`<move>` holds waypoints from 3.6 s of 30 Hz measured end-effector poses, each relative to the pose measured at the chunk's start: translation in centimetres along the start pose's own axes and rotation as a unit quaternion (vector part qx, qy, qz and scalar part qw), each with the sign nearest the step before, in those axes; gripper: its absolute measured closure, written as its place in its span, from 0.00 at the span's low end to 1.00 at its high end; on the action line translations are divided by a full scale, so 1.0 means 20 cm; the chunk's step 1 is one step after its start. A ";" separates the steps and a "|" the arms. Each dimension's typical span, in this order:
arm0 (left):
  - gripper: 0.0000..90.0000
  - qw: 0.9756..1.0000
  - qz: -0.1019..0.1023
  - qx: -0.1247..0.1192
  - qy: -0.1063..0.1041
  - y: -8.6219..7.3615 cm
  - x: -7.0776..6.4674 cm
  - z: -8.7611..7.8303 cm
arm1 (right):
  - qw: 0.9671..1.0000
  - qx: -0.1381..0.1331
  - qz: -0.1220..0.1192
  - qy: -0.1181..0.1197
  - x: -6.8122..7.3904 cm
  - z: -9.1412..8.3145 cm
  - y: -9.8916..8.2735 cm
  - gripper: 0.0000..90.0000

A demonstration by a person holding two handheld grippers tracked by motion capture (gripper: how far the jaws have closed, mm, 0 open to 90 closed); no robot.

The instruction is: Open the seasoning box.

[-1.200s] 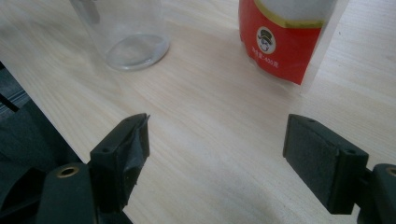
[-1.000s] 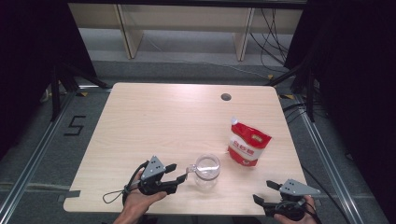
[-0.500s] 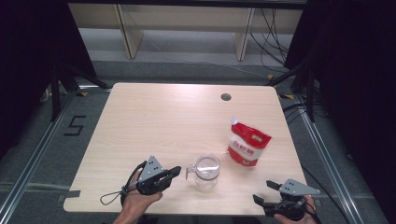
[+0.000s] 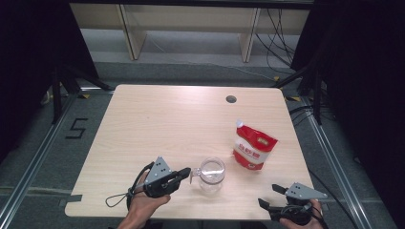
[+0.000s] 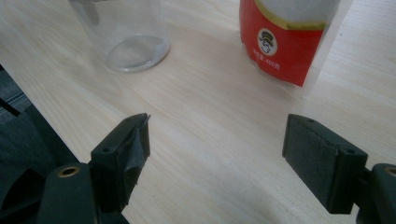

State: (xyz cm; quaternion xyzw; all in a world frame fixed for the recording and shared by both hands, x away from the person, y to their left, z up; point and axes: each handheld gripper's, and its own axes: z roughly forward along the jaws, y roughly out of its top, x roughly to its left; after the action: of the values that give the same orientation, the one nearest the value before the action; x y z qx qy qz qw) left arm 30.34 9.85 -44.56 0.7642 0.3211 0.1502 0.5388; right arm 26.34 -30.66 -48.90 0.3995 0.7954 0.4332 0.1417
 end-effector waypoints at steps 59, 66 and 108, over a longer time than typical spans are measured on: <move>0.99 1.000 0.003 0.005 -0.009 0.02 0.00 0.11 | 0.990 -0.087 -0.096 0.059 0.16 0.14 0.19 0.74; 0.99 1.000 0.000 0.001 -0.014 0.01 0.00 0.11 | 0.989 -0.084 -0.093 0.076 0.17 0.19 0.23 0.85; 0.97 1.000 -0.014 -0.007 -0.025 0.00 0.00 0.10 | 0.986 -0.089 -0.106 0.091 0.24 0.33 0.38 0.95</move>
State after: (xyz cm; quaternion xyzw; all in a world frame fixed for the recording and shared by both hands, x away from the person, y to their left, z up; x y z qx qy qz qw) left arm 31.51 8.29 -45.33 0.7592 0.3174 0.1253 0.5543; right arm 31.06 -20.87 -46.08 0.2576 0.8012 0.5192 0.1485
